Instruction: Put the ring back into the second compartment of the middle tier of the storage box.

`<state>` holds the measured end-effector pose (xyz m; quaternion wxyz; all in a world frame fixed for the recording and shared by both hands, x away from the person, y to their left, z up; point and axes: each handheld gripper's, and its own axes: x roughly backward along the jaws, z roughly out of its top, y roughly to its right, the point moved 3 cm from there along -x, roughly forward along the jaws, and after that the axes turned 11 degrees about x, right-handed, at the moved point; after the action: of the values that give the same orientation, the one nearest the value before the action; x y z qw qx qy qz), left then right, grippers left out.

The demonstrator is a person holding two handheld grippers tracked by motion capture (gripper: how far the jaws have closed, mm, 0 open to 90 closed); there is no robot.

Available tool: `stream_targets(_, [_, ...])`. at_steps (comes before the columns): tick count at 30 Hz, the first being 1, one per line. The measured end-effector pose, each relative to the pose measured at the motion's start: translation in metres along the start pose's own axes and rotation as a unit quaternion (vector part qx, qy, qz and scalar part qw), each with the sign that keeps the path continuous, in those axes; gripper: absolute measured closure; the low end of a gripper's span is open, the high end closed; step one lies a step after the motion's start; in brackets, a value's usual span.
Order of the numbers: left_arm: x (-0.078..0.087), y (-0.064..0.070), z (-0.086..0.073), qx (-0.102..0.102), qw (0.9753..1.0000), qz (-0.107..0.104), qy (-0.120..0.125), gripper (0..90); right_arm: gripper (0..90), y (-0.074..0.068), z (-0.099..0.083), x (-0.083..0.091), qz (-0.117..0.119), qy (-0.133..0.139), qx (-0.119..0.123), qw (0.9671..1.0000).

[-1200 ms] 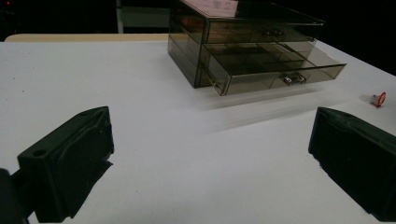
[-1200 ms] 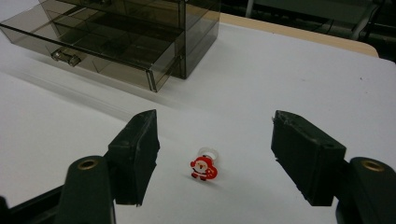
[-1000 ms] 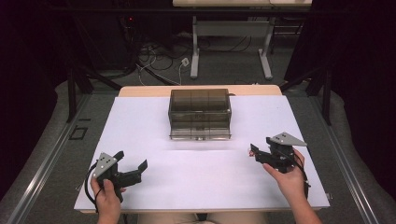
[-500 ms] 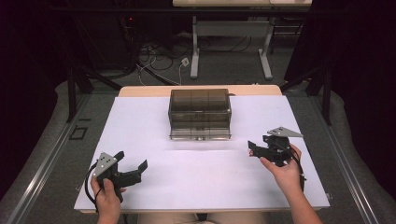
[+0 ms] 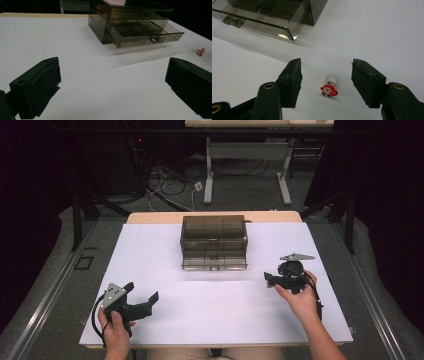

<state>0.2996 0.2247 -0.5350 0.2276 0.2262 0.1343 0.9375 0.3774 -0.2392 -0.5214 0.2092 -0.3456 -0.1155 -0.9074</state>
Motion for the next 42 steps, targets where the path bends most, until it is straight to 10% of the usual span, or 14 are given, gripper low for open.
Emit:
stream_targets(16, [-0.001,-0.001,-0.001,0.004,1.0000,-0.001,-0.004,0.3,41.6,0.000,-0.009,-0.019,-0.007,-0.075,-0.015,0.9971])
stream_targets(42, [-0.002,-0.002,-0.001,0.010,0.9999,-0.002,-0.009,0.3,51.8,0.002,-0.015,-0.032,0.007,-0.115,-0.052,0.9920])
